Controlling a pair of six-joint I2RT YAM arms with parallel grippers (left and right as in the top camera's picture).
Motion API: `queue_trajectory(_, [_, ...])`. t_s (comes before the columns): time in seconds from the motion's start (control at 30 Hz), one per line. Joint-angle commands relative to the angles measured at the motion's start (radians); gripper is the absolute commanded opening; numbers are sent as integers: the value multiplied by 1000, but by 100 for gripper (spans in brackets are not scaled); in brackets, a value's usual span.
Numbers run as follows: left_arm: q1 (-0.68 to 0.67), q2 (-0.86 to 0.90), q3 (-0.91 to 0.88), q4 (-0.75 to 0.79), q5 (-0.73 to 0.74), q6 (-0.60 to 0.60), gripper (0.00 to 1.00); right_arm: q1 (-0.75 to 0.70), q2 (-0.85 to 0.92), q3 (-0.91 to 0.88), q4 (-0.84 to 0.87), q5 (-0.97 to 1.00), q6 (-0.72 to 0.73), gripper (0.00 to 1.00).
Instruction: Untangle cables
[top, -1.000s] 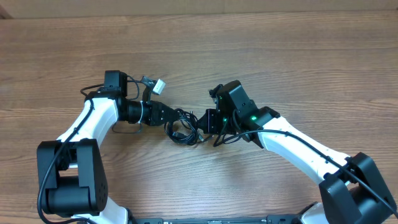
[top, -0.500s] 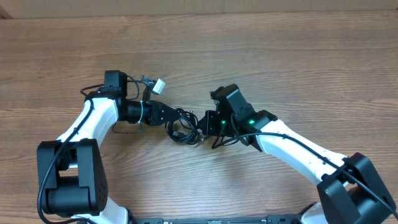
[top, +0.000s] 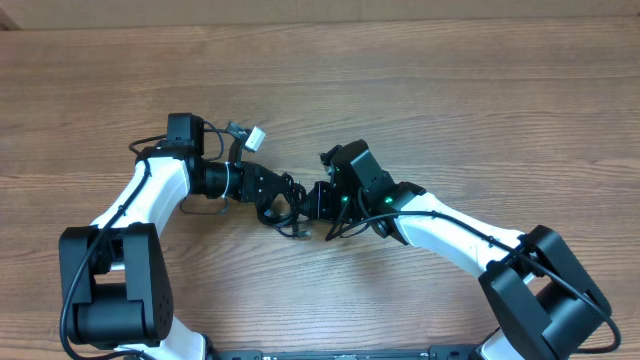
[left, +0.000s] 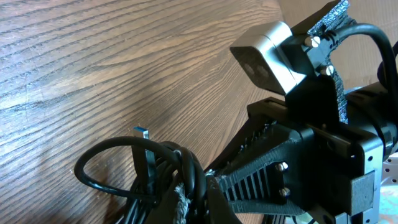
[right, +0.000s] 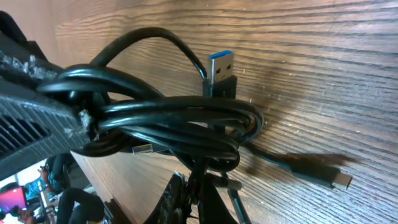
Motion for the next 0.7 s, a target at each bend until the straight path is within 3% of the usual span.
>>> queue_trajectory(0.0, [-10,4,10,1,93,18,4,30,8,2,24,-51,-30,4])
queue_trajectory(0.27, [-10,4,10,1,93,18,4,39,85,2,90,-14,-2,4])
queue_trajectory(0.5, [-10,4,10,1,92,18,4,40,101,3,177,-15,-4,33])
queue_trajectory(0.67, [-10,4,10,-4,92,18,4,-3,74,3,144,-76,-16,38])
